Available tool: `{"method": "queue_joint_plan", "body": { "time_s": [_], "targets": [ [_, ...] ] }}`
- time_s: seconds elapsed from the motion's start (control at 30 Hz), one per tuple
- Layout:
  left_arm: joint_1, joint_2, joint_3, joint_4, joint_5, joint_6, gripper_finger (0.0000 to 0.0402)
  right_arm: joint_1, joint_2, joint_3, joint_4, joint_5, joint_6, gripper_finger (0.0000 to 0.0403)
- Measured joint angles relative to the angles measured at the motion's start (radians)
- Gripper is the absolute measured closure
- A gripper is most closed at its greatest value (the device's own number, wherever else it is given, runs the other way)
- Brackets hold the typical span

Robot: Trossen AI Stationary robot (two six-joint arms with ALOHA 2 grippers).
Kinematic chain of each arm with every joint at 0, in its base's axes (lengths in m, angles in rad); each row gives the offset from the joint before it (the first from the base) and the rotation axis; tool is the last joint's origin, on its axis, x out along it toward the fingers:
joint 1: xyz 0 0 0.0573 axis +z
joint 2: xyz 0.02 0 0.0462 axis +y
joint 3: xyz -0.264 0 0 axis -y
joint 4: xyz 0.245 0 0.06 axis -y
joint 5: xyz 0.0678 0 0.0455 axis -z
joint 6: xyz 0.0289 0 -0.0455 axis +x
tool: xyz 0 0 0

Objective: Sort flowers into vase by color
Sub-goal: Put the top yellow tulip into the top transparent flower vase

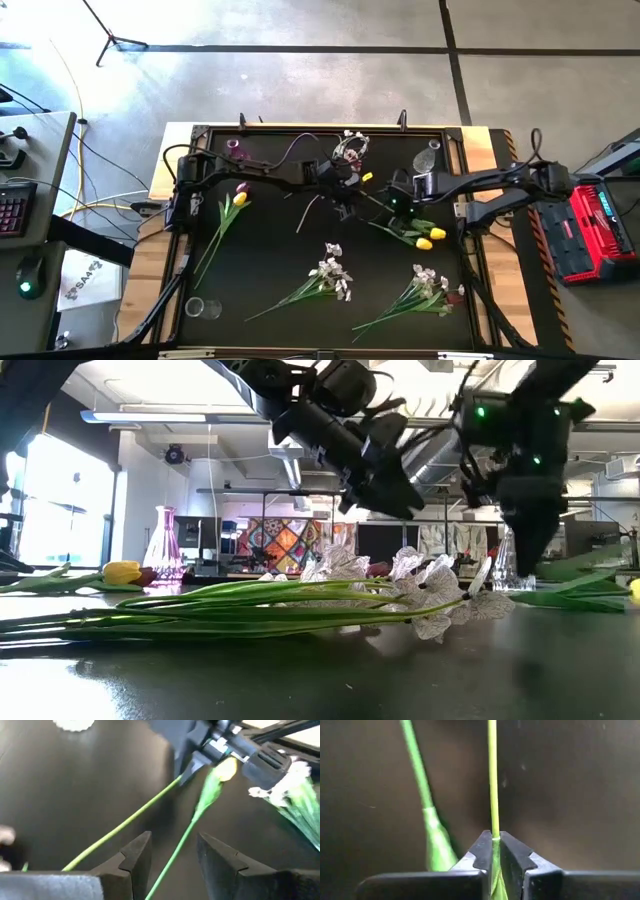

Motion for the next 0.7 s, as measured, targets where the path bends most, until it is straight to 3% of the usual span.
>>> {"method": "queue_joint_plan", "body": {
  "time_s": [0.2, 0.4, 0.7],
  "targets": [
    [-0.039, 0.0, 0.0, 0.082, 0.001, 0.162, 0.0259, 0.001, -0.002, 0.097, -0.057, -0.077, -0.056, 0.0399],
    [-0.059, -0.001, 0.0, 0.103, -0.013, 0.208, 0.0259, 0.003, -0.002, 0.163, -0.049, -0.226, -0.092, 0.0398],
    [-0.063, -0.001, 0.0, 0.037, 0.023, 0.244, 0.0259, 0.002, -0.002, 0.229, -0.049, -0.274, -0.101, 0.0399]
  ]
}}
